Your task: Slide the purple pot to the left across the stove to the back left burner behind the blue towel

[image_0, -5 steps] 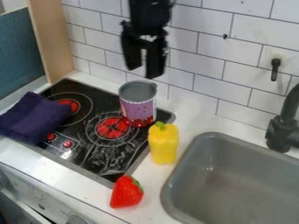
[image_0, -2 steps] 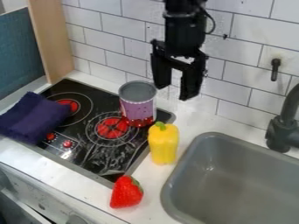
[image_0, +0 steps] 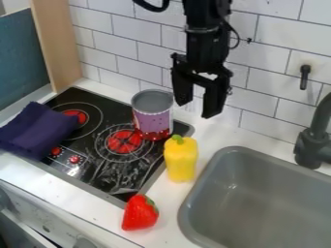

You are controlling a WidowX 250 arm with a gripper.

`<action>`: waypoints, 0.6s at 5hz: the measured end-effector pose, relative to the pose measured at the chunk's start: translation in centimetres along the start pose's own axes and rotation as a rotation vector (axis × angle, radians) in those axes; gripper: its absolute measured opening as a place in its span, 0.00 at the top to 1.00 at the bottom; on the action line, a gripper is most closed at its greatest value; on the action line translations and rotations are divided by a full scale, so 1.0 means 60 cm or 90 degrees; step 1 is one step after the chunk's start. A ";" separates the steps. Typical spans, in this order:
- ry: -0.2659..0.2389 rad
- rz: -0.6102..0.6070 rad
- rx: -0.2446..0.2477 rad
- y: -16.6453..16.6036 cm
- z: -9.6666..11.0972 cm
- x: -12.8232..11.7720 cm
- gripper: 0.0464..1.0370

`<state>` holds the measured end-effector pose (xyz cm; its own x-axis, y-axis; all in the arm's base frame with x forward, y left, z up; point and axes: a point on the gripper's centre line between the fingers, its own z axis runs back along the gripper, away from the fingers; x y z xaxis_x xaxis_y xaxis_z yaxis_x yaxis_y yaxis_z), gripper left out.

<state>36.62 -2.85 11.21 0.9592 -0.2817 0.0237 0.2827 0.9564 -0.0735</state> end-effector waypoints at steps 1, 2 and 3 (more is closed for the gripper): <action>-0.023 0.015 -0.004 0.000 -0.005 0.012 0.04; -0.018 0.033 -0.020 -0.004 -0.033 0.015 0.04; -0.010 0.058 -0.021 -0.001 -0.058 0.018 0.04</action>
<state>37.62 -3.46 7.76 0.9810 -0.1915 0.0313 0.1938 0.9750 -0.1092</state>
